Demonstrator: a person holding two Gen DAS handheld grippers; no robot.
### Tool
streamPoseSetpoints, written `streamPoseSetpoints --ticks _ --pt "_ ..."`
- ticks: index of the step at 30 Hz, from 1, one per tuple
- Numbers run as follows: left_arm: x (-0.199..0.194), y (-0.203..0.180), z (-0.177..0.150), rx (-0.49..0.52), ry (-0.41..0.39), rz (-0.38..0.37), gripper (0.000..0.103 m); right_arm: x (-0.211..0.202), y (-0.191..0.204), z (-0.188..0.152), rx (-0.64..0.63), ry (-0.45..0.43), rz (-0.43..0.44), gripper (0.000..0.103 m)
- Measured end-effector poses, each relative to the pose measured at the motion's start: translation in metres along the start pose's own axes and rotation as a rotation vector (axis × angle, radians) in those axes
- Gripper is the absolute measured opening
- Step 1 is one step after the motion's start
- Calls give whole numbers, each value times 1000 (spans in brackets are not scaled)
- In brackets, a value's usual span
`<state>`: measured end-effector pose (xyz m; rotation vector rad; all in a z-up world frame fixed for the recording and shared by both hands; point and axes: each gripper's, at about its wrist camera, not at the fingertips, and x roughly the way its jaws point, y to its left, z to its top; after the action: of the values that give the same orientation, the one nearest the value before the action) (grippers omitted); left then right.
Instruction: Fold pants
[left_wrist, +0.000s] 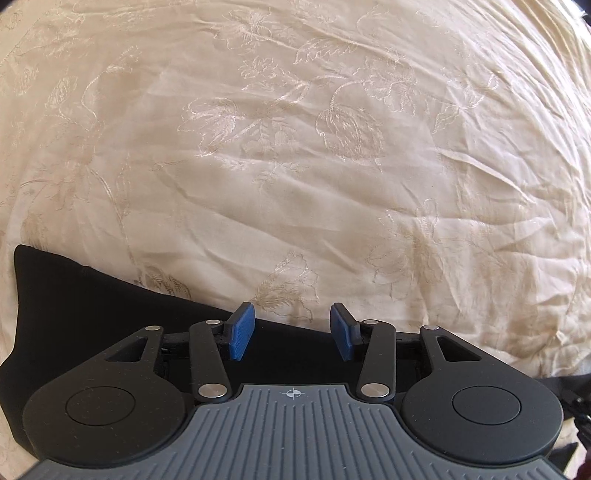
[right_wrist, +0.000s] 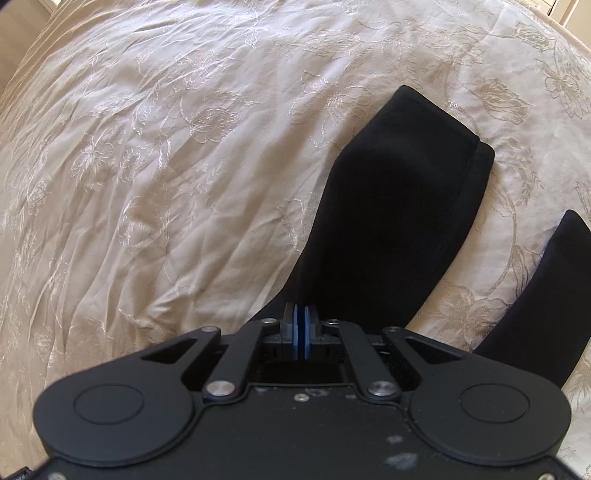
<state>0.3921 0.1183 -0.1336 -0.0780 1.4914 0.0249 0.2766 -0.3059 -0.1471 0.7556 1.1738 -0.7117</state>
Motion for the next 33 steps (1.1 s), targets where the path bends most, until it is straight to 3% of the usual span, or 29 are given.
streamPoseSetpoints --ticks 8,10,11,14,20,25,29,33 --pt "46 -10 6 -9 105 57 53 -5 -17 -19 16 19 18 4" --pt "43 -11 2 -6 83 78 36 -6 -18 -20 13 18 21 4" --pt "40 -11 -2 -2 66 85 19 -7 -19 -20 13 16 24 4" --pt "28 -4 -18 6 36 46 0 -14 -24 -22 21 11 38 4" --pt "7 18 -77 5 4 18 0 -36 -39 -33 13 -6 56 4" --pt "-7 33 -123 -1 33 -36 1 -51 -65 -54 4 -25 12 4" --pt "-19 30 -139 56 -2 -6 3 -55 -89 -66 6 -24 39 7" --pt "-34 17 -144 142 -43 10 12 -65 -85 -67 -94 -67 79 17"
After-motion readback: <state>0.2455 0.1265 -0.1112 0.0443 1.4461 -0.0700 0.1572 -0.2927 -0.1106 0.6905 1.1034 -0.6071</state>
